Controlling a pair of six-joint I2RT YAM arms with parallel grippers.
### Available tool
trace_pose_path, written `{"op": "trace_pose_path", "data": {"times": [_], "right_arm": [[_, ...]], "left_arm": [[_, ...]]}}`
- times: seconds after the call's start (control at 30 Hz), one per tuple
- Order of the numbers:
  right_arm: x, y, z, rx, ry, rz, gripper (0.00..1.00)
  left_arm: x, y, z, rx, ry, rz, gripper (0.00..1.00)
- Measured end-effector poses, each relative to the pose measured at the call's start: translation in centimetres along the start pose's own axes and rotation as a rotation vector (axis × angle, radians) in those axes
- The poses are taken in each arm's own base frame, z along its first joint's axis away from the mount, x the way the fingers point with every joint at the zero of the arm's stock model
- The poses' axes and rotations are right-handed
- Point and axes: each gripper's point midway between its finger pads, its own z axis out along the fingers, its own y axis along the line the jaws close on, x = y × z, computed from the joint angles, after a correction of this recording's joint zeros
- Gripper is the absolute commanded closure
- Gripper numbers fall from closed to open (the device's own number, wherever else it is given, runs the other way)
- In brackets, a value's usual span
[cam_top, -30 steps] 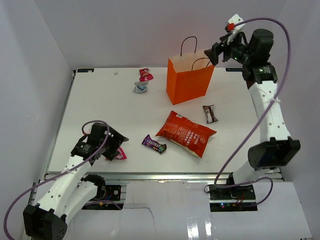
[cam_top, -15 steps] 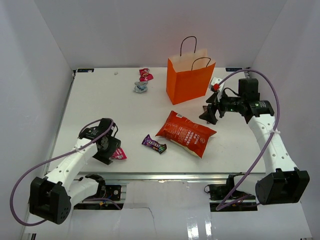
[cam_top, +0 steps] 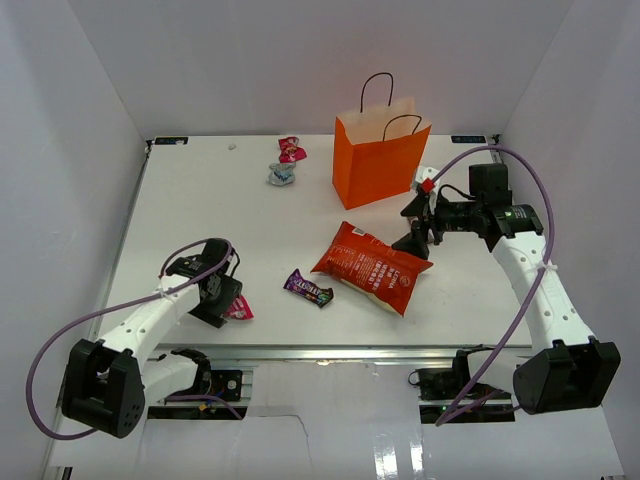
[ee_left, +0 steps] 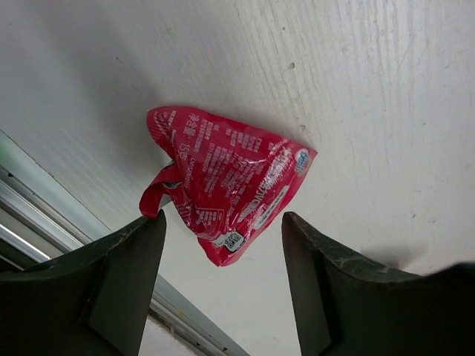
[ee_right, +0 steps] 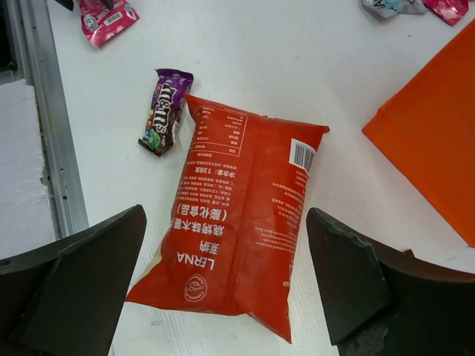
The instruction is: Place the snacks into the paper bag
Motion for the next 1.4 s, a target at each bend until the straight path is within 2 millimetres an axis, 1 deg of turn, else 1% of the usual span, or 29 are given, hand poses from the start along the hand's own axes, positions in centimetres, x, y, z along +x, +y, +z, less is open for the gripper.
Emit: {"op": "trace_pose_path", "data": {"times": [0.07, 0.1, 0.17, 0.2, 0.27, 0.3, 0.37, 0.4, 0.43, 0.5, 0.53, 0.57, 0.63, 0.67, 0.77, 0.87, 0.97, 1.03, 1.1, 1.2, 1.23, 1.4], "right_arm": [[-0.2, 0.4, 0.2, -0.018, -0.008, -0.004, 0.06], [-0.3, 0.6, 0.3, -0.025, -0.01, -0.006, 0.06], [-0.5, 0.9, 0.6, -0.039, -0.013, -0.01, 0.06], [-0.5, 1.1, 0.6, -0.045, -0.015, -0.011, 0.06], [-0.7, 1.5, 0.9, -0.062, -0.017, -0.017, 0.06], [-0.8, 1.7, 1.1, -0.071, -0.019, -0.021, 0.06], [-0.9, 2.3, 1.4, -0.094, -0.022, -0.029, 0.06], [-1.1, 2.8, 1.6, -0.112, -0.025, -0.033, 0.06], [-1.1, 3.2, 1.7, -0.127, -0.026, -0.036, 0.06], [-1.3, 4.2, 2.2, -0.167, -0.028, -0.039, 0.06], [-1.4, 4.8, 2.4, -0.189, -0.028, -0.042, 0.06], [-1.5, 5.5, 2.9, -0.217, -0.029, -0.048, 0.06], [-1.6, 6.9, 3.8, -0.278, -0.024, -0.057, 0.07], [-1.6, 7.8, 4.4, -0.313, -0.019, -0.056, 0.07], [-1.7, 9.7, 6.3, -0.41, 0.006, -0.025, 0.08], [-2.5, 10.5, 8.5, -0.478, 0.034, 0.039, 0.09], [-4.0, 10.3, 11.2, -0.493, 0.054, 0.139, 0.11], [-4.8, 9.9, 13.0, -0.47, 0.077, 0.233, 0.11], [-5.0, 9.5, 14.7, -0.427, 0.104, 0.316, 0.1], [-5.1, 9.2, 17.1, -0.362, 0.144, 0.448, 0.11], [-4.9, 9.4, 17.7, -0.348, 0.157, 0.488, 0.11], [-4.8, 10.9, 19.4, -0.34, 0.191, 0.616, 0.16]], "left_arm": [[0.1, 0.0, 0.4, -0.004, 0.0, 0.004, 0.3], [0.2, 0.1, 0.6, -0.006, 0.001, 0.007, 0.35], [0.2, 0.1, 0.9, -0.001, -0.002, 0.012, 0.41], [0.1, 0.1, 1.1, 0.0, -0.004, 0.014, 0.47], [0.1, 0.0, 1.4, 0.01, -0.007, 0.017, 0.53], [0.1, 0.0, 1.6, 0.014, -0.008, 0.019, 0.58], [0.1, -0.1, 2.0, 0.025, -0.009, 0.028, 0.62], [0.1, -0.1, 2.2, 0.034, -0.009, 0.036, 0.64], [0.2, -0.1, 2.3, 0.043, -0.009, 0.047, 0.69], [0.1, -0.3, 2.3, 0.075, -0.013, 0.071, 0.71], [0.1, -0.7, 2.3, 0.103, -0.015, 0.088, 0.79], [0.1, -1.1, 2.1, 0.134, -0.015, 0.11, 0.84], [0.2, -2.1, 1.7, 0.207, -0.015, 0.169, 0.9], [0.4, -2.6, 1.5, 0.246, -0.01, 0.207, 0.92], [1.1, -4.4, 0.3, 0.41, 0.0, 0.327, 0.92], [2.1, -6.4, -2.2, 0.629, 0.003, 0.45, 0.94], [3.4, -8.2, -5.4, 0.88, 0.002, 0.557, 0.94], [4.4, -9.0, -7.3, 1.023, 0.014, 0.614, 0.94], [5.4, -9.5, -8.9, 1.134, 0.034, 0.66, 0.94], [6.8, -9.9, -10.4, 1.245, 0.094, 0.712, 0.94], [7.1, -9.9, -10.4, 1.255, 0.111, 0.721, 0.94], [8.0, -10.1, -12.2, 1.35, 0.158, 0.759, 0.93]]}}
